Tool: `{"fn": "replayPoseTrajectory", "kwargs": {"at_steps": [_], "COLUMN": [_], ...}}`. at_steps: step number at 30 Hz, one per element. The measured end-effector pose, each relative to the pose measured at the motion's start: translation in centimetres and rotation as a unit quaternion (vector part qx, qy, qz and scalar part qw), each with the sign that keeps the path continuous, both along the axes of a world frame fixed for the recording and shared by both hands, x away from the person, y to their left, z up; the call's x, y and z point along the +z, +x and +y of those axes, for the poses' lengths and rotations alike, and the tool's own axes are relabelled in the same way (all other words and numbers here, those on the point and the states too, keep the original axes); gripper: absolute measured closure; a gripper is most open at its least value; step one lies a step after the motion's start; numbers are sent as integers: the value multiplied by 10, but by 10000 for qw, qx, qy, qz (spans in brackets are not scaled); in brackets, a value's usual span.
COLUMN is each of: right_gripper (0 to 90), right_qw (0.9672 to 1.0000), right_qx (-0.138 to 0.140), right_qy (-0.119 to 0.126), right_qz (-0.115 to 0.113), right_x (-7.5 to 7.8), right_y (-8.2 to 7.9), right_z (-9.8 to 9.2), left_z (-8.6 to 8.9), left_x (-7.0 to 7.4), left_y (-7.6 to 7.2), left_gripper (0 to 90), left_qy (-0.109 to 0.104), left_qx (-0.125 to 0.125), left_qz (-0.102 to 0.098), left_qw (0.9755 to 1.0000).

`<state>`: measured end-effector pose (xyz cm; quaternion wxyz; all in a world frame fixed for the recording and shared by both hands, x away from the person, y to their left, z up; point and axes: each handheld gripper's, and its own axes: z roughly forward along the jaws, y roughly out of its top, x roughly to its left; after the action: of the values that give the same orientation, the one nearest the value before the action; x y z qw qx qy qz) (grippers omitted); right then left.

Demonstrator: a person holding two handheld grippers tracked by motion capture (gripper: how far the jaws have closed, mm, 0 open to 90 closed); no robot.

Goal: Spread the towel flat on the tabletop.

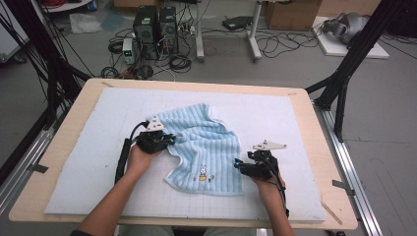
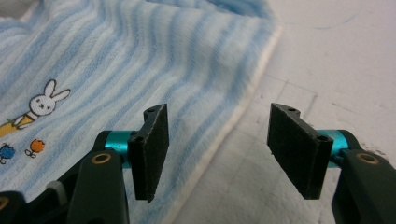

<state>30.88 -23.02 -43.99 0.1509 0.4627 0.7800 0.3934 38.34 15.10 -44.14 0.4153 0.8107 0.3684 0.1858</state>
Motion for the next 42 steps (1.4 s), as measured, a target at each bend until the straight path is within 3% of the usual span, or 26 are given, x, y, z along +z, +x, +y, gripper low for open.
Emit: {"fn": "replayPoseTrajectory", "kwargs": {"at_steps": [6,11,14,15,18,22,25,29,37,42], "right_gripper": [393,395,395,395,396,411,423,427,451,479], "right_qw": [10000,9998,9996,9994,9984,9981,9979,9979,9977,9967], "right_qx": [68,161,179,192,214,230,297,391,562,716], "right_qy": [45,98,208,293,461,454,403,339,181,-230], "right_qz": [4,47,-3,-71,-241,-351,-420,-400,-340,-299], "right_x": [0,0,2,5,15,27,35,42,44,45], "right_y": [1,0,0,1,4,17,32,55,90,103], "right_z": [5,12,13,13,13,20,32,52,89,109], "left_z": [22,36,39,38,40,52,63,77,90,88], "left_x": [0,-2,-4,-4,-4,-4,-2,-4,-6,-5], "left_y": [5,12,12,11,9,2,-7,-19,-32,-36], "left_gripper": [825,825,814,775,464,327,307,303,278,271], "left_qy": [-10,-117,-256,-289,-639,-862,-995,-1139,-1142,-1099], "left_qx": [323,724,762,760,888,991,975,934,791,638], "left_qz": [-65,-183,-125,-133,-29,-5,-144,-185,-331,-460], "left_qw": [9995,9971,9967,9966,9940,9913,9901,9889,9898,9908]}}
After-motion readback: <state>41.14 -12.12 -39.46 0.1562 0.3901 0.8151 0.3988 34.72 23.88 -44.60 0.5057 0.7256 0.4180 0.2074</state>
